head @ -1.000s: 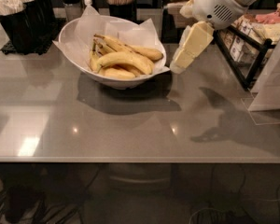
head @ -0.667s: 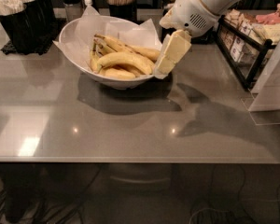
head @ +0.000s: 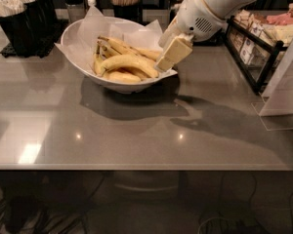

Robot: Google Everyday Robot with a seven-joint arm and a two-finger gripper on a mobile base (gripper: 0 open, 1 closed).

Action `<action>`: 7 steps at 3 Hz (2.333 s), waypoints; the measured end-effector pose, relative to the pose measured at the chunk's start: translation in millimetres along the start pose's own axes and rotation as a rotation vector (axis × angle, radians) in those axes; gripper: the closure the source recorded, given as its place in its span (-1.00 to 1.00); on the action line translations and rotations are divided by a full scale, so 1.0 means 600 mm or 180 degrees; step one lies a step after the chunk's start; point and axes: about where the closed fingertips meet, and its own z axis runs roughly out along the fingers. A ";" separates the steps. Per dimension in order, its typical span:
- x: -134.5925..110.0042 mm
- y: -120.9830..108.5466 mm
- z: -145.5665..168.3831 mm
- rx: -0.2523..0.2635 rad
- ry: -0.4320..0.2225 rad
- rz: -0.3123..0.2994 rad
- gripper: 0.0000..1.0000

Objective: Pick banana from white bowl

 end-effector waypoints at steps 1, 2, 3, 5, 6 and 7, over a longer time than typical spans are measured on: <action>-0.004 -0.026 0.037 -0.0060 -0.0034 0.0053 0.30; -0.009 -0.056 0.081 -0.0126 -0.0012 0.0093 0.27; -0.013 -0.075 0.110 -0.0160 0.0015 0.0136 -0.19; -0.008 -0.083 0.133 -0.0180 0.0045 0.0263 -0.46; -0.005 -0.081 0.144 -0.0201 0.0061 0.0301 -0.18; 0.002 -0.077 0.152 -0.0196 0.0098 0.0344 0.23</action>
Offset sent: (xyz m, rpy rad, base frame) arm 0.0738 0.0388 -0.0487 0.0085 0.0748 -0.0042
